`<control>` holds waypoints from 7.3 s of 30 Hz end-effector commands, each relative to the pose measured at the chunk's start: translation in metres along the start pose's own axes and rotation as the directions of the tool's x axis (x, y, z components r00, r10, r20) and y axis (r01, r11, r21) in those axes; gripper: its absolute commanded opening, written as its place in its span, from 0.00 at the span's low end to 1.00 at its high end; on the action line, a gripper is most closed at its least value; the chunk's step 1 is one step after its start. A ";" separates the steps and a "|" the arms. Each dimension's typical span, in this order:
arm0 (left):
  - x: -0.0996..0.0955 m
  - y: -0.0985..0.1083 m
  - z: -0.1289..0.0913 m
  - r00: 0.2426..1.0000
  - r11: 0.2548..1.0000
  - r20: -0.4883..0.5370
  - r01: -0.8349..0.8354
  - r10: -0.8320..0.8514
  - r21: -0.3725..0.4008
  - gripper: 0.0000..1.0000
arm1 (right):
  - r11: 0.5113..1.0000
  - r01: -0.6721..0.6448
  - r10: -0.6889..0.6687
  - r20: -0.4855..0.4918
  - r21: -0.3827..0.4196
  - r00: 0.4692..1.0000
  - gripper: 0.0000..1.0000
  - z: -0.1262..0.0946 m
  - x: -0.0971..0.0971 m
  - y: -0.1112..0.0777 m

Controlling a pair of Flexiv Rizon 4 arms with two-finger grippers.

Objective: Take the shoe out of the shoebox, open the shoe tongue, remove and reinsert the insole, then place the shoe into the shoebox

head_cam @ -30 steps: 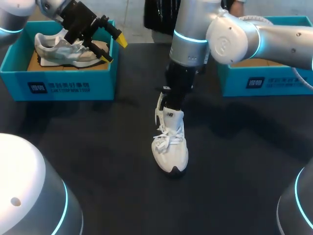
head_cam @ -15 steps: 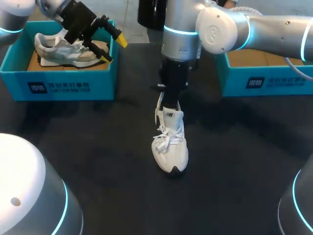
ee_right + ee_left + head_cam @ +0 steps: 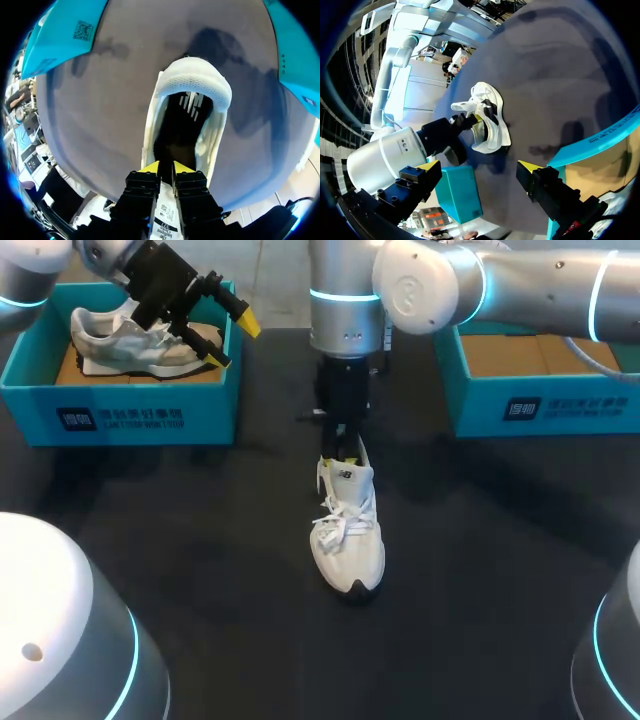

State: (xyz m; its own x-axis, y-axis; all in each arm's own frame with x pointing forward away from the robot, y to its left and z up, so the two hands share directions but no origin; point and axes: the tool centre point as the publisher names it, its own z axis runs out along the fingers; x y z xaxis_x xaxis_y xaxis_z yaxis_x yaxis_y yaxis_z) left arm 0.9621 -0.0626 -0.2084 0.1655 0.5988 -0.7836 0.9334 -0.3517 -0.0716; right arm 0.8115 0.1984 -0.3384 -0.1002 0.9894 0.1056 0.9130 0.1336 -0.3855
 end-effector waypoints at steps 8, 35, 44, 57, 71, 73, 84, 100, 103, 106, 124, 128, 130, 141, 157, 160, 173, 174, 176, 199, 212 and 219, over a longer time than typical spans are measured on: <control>0.000 0.000 0.000 1.000 1.000 -0.003 -0.001 0.001 0.002 1.00 | 1.000 -0.019 0.020 -0.016 0.012 1.000 1.00 0.008 -0.008 -0.004; 0.000 0.000 0.000 1.000 1.000 -0.003 -0.001 0.001 0.002 1.00 | 0.996 -0.077 0.077 0.014 0.054 0.997 1.00 -0.007 -0.002 -0.027; 0.000 0.000 0.000 1.000 1.000 -0.003 -0.001 0.001 0.002 1.00 | 0.993 -0.113 0.112 0.023 0.028 0.993 1.00 -0.018 0.000 -0.045; 0.000 0.000 0.000 1.000 1.000 -0.003 -0.001 0.001 0.002 1.00 | 0.977 -0.213 0.214 0.042 -0.033 0.976 1.00 -0.026 -0.008 -0.081; 0.000 0.000 0.000 1.000 1.000 -0.003 -0.001 0.001 0.002 1.00 | 0.969 -0.244 0.244 -0.013 -0.036 0.970 0.46 -0.013 0.002 -0.103; 0.000 0.000 0.000 1.000 1.000 -0.003 -0.001 0.001 0.002 1.00 | 0.969 -0.245 0.244 -0.018 -0.038 0.970 0.45 -0.012 0.005 -0.105; 0.000 0.000 0.000 1.000 1.000 -0.003 -0.001 0.001 0.002 1.00 | 0.961 -0.267 0.266 -0.013 -0.068 0.964 0.41 -0.006 0.006 -0.110; 0.000 0.000 0.000 1.000 1.000 -0.003 -0.001 0.001 0.002 1.00 | 0.977 -0.164 0.167 0.008 -0.133 0.986 0.38 -0.016 -0.005 -0.065; 0.000 0.000 0.000 1.000 1.000 -0.003 -0.001 0.001 0.002 1.00 | 0.979 -0.145 0.148 0.016 -0.143 0.989 0.37 -0.018 -0.008 -0.056; 0.000 0.000 0.000 1.000 1.000 -0.003 -0.001 0.001 0.002 1.00 | 0.981 -0.130 0.134 0.019 -0.144 0.991 0.35 -0.017 -0.012 -0.048; 0.000 0.000 0.000 1.000 1.000 -0.003 -0.001 0.001 0.002 1.00 | 0.986 -0.093 0.098 0.026 -0.137 0.995 0.40 -0.016 -0.011 -0.046; 0.000 0.000 0.000 1.000 1.000 -0.003 -0.001 0.001 0.002 1.00 | 0.986 -0.103 0.107 0.026 -0.131 0.994 0.41 -0.015 -0.008 -0.052; 0.000 0.000 0.000 1.000 1.000 -0.003 -0.001 0.001 0.002 1.00 | 0.986 -0.105 0.109 0.024 -0.130 0.994 0.41 -0.015 -0.006 -0.054; 0.000 0.000 0.000 1.000 1.000 -0.003 -0.001 0.001 0.002 1.00 | 0.984 -0.100 0.101 -0.004 -0.150 0.995 0.34 -0.005 -0.004 -0.045; 0.000 0.000 0.000 1.000 1.000 -0.003 -0.001 0.001 0.002 1.00 | 0.983 -0.064 0.068 0.017 -0.173 0.998 0.30 -0.010 -0.010 -0.028; 0.000 0.000 0.000 1.000 1.000 -0.003 -0.001 0.001 0.002 1.00 | 0.978 -0.066 0.074 0.032 -0.199 0.997 0.33 -0.018 -0.011 -0.033; 0.000 0.000 0.000 1.000 1.000 -0.003 -0.001 0.001 0.002 1.00 | 0.889 0.335 -0.293 0.174 -0.312 0.940 0.41 -0.046 -0.004 -0.008; 0.000 0.000 0.000 1.000 1.000 -0.003 -0.001 0.001 0.002 1.00 | 0.882 0.352 -0.307 0.185 -0.314 0.933 0.42 -0.047 -0.005 -0.007; 0.000 0.000 0.000 1.000 1.000 -0.003 -0.001 0.001 0.002 1.00 | 0.874 0.373 -0.323 0.201 -0.310 0.925 0.42 -0.049 -0.006 -0.004; 0.000 0.000 0.000 1.000 1.000 -0.003 -0.001 0.001 0.002 1.00 | 0.726 0.604 -0.536 0.280 -0.328 0.796 0.46 -0.082 -0.013 -0.014; 0.000 0.000 0.000 1.000 1.000 -0.003 -0.001 0.001 0.002 1.00 | 0.677 0.664 -0.612 0.259 -0.316 0.747 0.59 -0.093 -0.030 -0.041; 0.000 0.000 0.000 1.000 1.000 -0.003 -0.001 0.001 0.002 1.00 | 0.667 0.668 -0.616 0.260 -0.329 0.743 0.65 -0.093 -0.037 -0.049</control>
State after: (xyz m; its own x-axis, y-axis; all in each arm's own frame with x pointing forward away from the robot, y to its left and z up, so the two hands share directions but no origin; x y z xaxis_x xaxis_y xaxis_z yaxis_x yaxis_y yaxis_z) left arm 0.9621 -0.0626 -0.2084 0.1655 0.5988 -0.7836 0.9334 -0.3517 -0.0716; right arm 0.8121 0.1569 -0.2388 -0.7391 0.6693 0.0760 0.6736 0.7331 0.0945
